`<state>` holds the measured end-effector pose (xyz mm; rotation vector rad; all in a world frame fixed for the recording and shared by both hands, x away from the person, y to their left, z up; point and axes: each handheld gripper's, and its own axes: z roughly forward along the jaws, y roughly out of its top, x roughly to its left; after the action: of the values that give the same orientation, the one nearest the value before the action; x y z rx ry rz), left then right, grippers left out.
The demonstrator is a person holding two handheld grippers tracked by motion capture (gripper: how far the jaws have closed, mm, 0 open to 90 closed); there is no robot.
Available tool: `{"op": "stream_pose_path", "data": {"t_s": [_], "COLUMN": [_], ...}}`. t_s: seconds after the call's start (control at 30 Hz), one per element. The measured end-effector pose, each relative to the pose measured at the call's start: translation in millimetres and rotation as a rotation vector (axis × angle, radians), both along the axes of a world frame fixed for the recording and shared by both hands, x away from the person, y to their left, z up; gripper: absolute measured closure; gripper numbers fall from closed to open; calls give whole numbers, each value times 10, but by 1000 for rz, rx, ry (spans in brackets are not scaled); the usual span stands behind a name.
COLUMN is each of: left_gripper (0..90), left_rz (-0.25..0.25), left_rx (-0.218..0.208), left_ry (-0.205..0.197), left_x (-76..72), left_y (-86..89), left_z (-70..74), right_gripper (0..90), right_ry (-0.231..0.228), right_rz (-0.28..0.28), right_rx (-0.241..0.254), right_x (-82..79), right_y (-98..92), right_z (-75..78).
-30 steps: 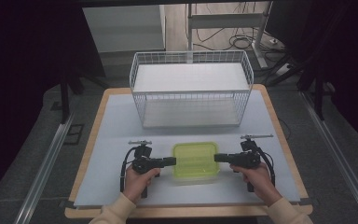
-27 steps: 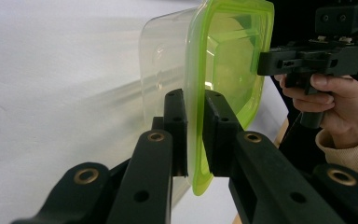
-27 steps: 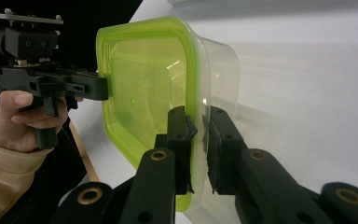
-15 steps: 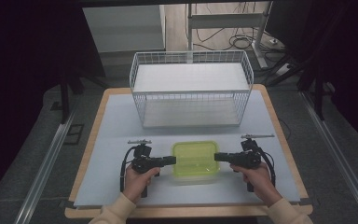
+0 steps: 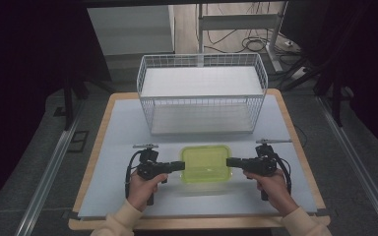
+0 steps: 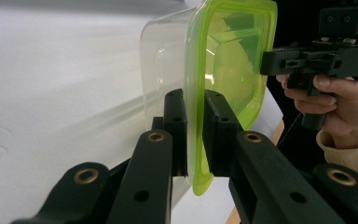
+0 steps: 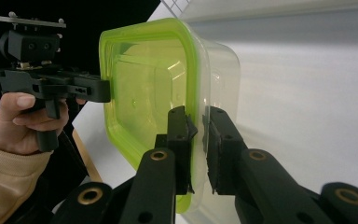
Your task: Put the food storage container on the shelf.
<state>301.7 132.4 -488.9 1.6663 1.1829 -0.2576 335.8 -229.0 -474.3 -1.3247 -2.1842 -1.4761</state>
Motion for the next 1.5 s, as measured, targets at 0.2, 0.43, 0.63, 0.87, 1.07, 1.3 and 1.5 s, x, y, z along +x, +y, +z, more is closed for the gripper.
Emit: {"op": "stream_pose_path", "data": {"t_s": [0.2,0.43,0.63,0.87,1.07,1.3,1.5], "left_gripper": [809,809,810,810,810,810,809], "left_rz": [4,9,8,16,19,21,20], "left_rx": [11,3,-6,-6,-5,-13,-11], "left_ry": [-21,-43,-54,-84,-89,-88,-99], "left_x": [15,32,50,93,124,175,218], "left_y": [21,45,73,128,158,178,187], "left_z": [120,266,363,554,630,714,830], "right_gripper": [812,812,812,812,812,812,813], "right_ry": [-23,-55,-75,-113,-118,-118,-136], "right_rz": [-3,-5,-2,-4,0,-3,-8], "right_rx": [1,14,9,19,24,34,38], "right_x": [2,20,24,61,106,148,194], "right_y": [28,46,68,122,150,165,178], "right_z": [102,250,369,576,645,721,845]}}
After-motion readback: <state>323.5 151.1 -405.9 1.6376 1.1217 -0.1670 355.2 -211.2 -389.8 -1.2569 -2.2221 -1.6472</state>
